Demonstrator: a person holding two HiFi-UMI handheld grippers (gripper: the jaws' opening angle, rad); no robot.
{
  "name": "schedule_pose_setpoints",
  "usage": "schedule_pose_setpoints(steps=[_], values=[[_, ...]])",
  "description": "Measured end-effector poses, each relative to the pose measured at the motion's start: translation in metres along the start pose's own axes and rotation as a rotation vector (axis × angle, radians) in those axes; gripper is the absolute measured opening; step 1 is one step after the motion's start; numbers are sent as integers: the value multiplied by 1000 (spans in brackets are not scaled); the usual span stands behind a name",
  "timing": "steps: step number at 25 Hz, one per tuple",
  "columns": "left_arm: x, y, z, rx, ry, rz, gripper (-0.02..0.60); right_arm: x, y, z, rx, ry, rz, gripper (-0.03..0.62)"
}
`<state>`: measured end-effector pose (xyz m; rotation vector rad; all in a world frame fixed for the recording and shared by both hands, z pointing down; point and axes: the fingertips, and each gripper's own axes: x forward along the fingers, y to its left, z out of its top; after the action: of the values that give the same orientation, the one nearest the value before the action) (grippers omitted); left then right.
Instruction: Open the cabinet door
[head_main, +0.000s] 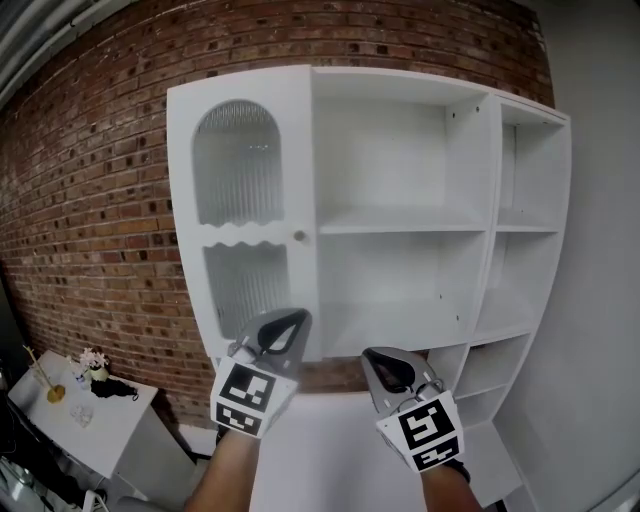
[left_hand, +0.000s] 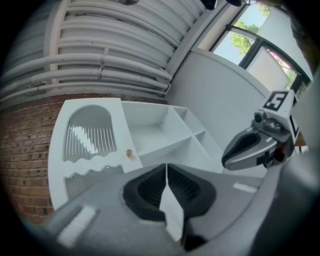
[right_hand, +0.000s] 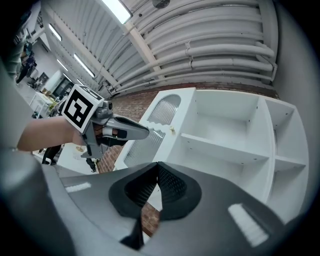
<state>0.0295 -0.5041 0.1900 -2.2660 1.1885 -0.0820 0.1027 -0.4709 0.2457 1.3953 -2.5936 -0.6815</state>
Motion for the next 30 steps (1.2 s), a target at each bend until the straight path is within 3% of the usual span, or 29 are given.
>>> schedule_pose_setpoints(steps=[4, 15, 27, 30], values=[[23, 23, -7, 37, -7, 12, 29, 20, -5, -4, -2, 11, -23, 5], [79, 91, 0, 77, -86, 171, 101, 50, -26, -38, 9, 74, -82, 5], [114, 118, 4, 112, -46, 321, 126, 66, -54, -38, -10, 51, -22, 5], [120, 119, 1, 129, -36, 327, 117, 67, -56, -41, -10, 49, -7, 5]])
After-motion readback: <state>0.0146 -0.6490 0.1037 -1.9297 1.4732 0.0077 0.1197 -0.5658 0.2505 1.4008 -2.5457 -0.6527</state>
